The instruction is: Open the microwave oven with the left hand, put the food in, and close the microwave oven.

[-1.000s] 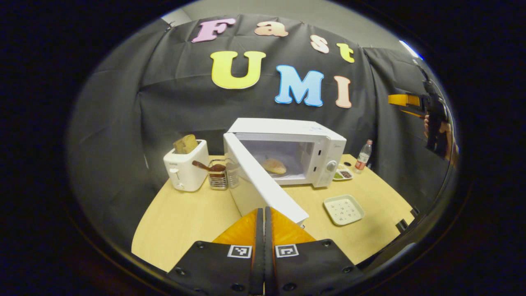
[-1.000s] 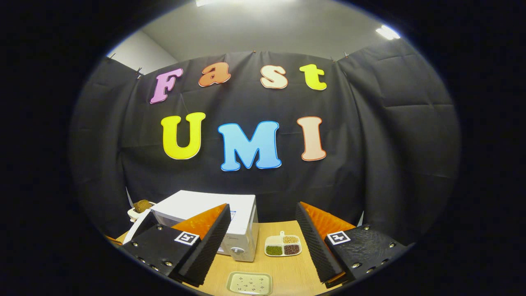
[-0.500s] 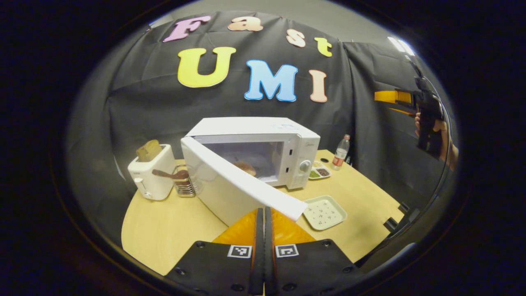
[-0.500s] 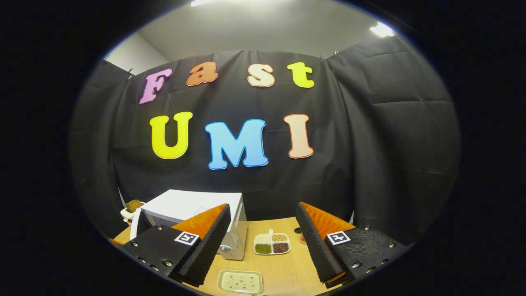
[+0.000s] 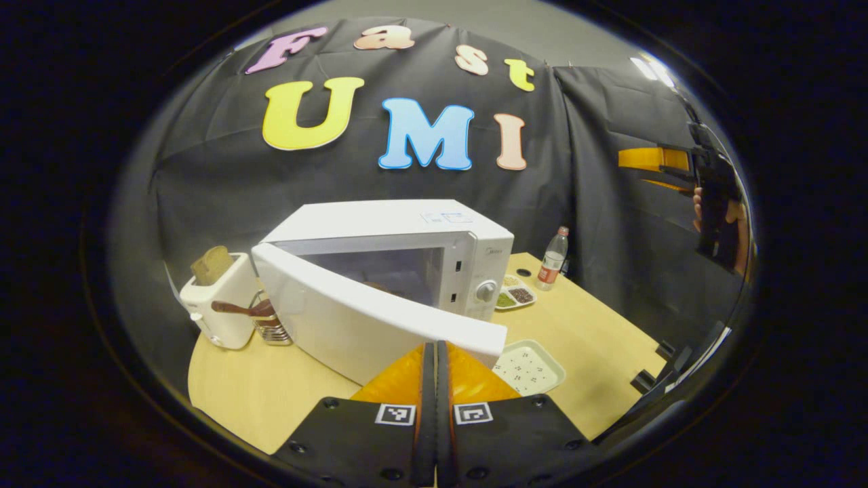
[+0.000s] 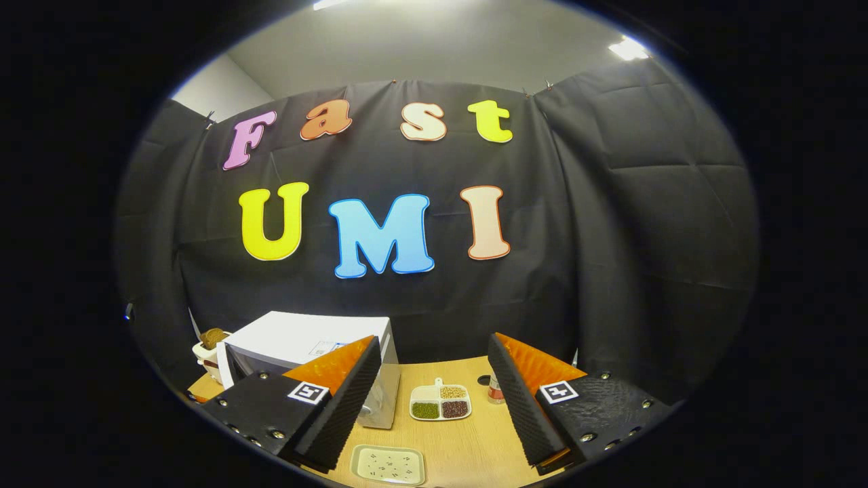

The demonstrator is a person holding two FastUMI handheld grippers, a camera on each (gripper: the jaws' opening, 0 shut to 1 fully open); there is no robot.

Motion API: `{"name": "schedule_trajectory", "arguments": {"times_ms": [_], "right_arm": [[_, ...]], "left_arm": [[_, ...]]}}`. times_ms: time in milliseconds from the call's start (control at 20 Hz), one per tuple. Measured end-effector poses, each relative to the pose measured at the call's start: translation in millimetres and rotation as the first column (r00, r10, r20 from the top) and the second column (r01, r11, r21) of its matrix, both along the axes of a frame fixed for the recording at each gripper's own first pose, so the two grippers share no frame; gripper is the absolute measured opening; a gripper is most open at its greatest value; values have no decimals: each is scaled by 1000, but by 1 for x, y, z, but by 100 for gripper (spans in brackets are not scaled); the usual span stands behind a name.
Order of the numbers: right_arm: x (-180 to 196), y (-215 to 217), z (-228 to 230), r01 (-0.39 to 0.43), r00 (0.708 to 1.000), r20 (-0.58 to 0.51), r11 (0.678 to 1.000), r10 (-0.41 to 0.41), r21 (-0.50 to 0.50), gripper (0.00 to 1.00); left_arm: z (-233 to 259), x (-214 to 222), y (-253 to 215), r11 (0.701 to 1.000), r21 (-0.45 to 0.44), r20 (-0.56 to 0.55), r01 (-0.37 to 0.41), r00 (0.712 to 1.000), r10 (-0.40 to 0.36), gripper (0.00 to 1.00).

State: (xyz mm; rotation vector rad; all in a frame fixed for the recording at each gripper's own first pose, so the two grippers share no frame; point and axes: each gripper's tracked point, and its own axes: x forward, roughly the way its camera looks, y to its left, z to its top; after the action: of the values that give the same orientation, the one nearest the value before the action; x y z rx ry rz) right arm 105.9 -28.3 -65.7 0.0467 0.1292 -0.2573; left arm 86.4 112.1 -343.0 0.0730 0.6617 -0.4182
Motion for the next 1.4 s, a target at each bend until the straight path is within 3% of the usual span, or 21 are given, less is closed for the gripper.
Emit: {"name": "schedule_trajectory", "arguments": {"times_ms": [550,1000,1400], "right_arm": [[-4,-44,-7,85,996,-16,996,-85,10,97],[-21,-73,-10,155,988,-19,988,-155,0,97],[-24,-82,-10,168,985,-23,986,-168,-18,97]], "left_arm": [[-12,55,-61,997,-8,17,72,997,-71,7],[-31,102,-96,998,-65,0,-7,1000,7,7],[-37,140,-113,998,-64,5,-4,1000,5,7]]}}
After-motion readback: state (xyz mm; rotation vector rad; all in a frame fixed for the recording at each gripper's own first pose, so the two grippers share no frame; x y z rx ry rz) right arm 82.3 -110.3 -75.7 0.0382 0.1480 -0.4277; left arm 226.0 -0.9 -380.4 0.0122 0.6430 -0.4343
